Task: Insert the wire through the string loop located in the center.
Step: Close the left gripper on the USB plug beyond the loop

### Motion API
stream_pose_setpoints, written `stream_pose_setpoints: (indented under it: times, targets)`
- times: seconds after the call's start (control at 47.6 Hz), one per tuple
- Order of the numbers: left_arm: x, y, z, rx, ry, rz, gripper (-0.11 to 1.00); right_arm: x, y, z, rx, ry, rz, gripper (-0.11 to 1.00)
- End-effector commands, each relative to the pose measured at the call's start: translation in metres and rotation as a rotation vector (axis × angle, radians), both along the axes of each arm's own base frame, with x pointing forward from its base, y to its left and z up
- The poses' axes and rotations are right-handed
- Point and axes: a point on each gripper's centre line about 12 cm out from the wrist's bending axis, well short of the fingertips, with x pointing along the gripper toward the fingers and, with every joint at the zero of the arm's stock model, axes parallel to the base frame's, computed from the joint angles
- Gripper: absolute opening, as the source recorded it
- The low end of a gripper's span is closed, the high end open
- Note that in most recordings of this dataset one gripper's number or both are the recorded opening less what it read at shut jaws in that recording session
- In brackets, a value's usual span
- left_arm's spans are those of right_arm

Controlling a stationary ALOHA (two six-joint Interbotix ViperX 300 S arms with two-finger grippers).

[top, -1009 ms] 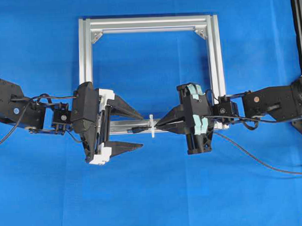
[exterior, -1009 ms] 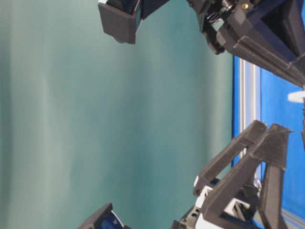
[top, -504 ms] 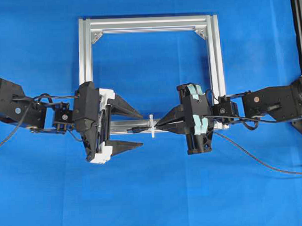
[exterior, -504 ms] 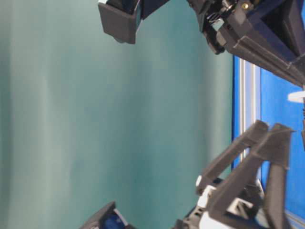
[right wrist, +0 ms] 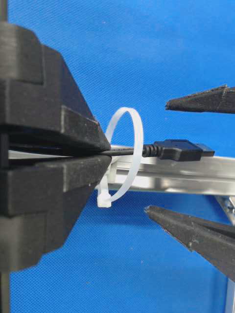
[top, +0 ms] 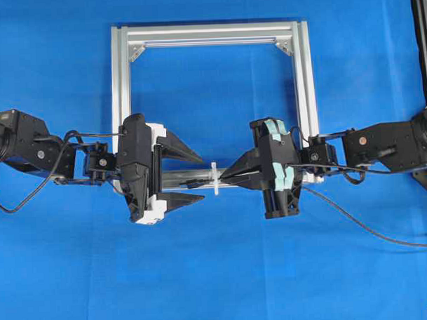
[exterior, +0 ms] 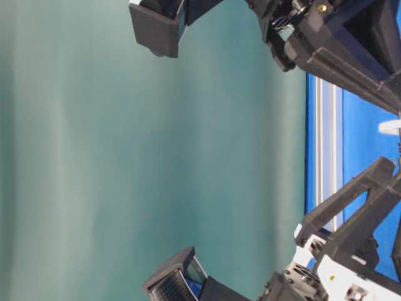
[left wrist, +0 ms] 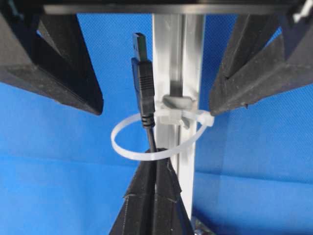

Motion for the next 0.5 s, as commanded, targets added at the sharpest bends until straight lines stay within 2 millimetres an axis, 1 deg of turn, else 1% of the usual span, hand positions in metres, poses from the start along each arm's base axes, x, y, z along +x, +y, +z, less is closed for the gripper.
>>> stream_pose_setpoints:
  times: [0.0, 0.189, 0.483]
  targets:
    - [0.004, 0.0003, 0.0091, -0.006, -0.03, 0.004, 0.9, 0.0033, -0.0002, 0.0082, 0.001, -0.032, 0.0, -0.02]
    - [0.0023, 0.0003, 0.0059, -0.017, -0.005, 0.007, 0.9, 0.0033, 0.0004, 0.0082, 0.001, -0.032, 0.002, -0.02]
    - [0.0031, 0.0, 0.0064, -0.017, -0.005, 0.006, 0.9, 0.0033, 0.0003, 0.0082, 0.002, -0.032, 0.001, -0.02]
